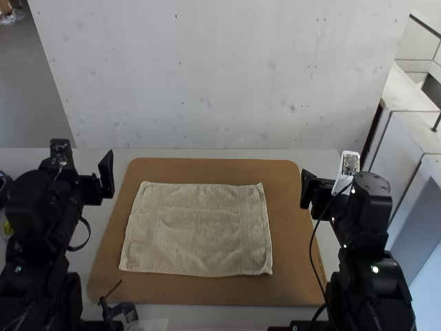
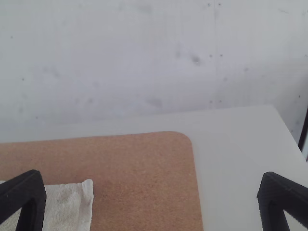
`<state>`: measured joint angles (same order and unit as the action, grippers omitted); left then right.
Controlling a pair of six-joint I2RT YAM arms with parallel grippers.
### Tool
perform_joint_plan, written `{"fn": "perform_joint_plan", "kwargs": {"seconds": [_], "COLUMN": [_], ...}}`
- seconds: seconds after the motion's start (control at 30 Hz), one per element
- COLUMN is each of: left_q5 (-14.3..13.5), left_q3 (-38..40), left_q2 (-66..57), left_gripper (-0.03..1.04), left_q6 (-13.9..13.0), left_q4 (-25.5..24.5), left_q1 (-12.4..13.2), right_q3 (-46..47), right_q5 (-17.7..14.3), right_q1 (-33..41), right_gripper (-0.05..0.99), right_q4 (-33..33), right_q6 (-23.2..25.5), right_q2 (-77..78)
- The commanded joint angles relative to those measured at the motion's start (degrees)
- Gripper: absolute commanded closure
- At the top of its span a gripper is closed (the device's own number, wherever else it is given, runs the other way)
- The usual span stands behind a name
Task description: Fold the towel.
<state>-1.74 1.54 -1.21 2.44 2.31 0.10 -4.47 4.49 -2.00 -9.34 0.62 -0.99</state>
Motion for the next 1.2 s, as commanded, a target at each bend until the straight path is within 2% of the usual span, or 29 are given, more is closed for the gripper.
{"fn": "perform_joint_plan", "kwargs": {"seconds": [0.0,0.2,0.27,0.3,0.47,0.57,0.67,0.83,0.9,0.97,1.03,1.1,1.17], "left_q5": [-0.55,-0.46,1.83,3.58,4.11,7.45,8.68,9.74,11.41,12.11,11.76,9.91,8.77], "left_q3": [-0.40,-0.40,-0.49,-0.57,-0.57,-0.57,0.13,6.46,8.83,12.08,14.54,17.71,21.05], "left_q2": [-0.19,-0.19,-0.19,-0.19,-0.19,-0.11,0.16,0.42,-3.36,-9.07,-15.22,-24.71,-31.92], "left_gripper": [0.01,0.01,0.01,0.01,0.01,0.01,0.01,0.01,0.01,0.01,0.01,0.02,0.05], "left_q6": [0.38,0.38,0.55,1.96,2.48,2.40,2.22,2.75,4.07,4.07,4.07,3.54,3.45], "left_q4": [0.33,0.33,0.42,0.42,0.42,0.51,0.59,-6.88,-7.93,-10.39,-11.36,-13.03,-14.17], "left_q1": [0.25,0.25,0.08,-0.01,0.08,0.08,-0.27,-0.36,-0.36,-1.42,-3.53,-5.37,-5.64], "right_q3": [0.87,0.87,0.87,0.87,0.87,0.87,-0.89,-8.45,-10.82,-13.02,-14.43,-17.77,-22.34], "right_q5": [0.17,0.43,0.52,0.61,0.69,1.22,2.01,3.68,3.68,3.68,3.68,3.77,4.21], "right_q1": [0.07,0.07,0.15,0.24,0.15,0.15,0.68,1.03,1.03,1.03,1.47,1.74,3.23], "right_gripper": [-0.03,-0.03,-0.03,-0.03,-0.03,-0.03,-0.03,-0.03,-0.03,-0.03,-0.03,-0.03,-0.03], "right_q4": [0.64,0.73,0.73,0.82,0.82,0.64,-0.94,-3.84,-3.66,-3.49,-3.14,-3.40,-6.04], "right_q6": [0.61,0.61,0.52,0.52,0.52,0.61,0.43,0.52,0.52,0.61,0.87,2.10,3.68], "right_q2": [-0.76,-0.68,-0.68,-0.50,-0.50,-0.50,0.73,-7.62,-13.60,-20.28,-25.72,-34.51,-44.71]}}
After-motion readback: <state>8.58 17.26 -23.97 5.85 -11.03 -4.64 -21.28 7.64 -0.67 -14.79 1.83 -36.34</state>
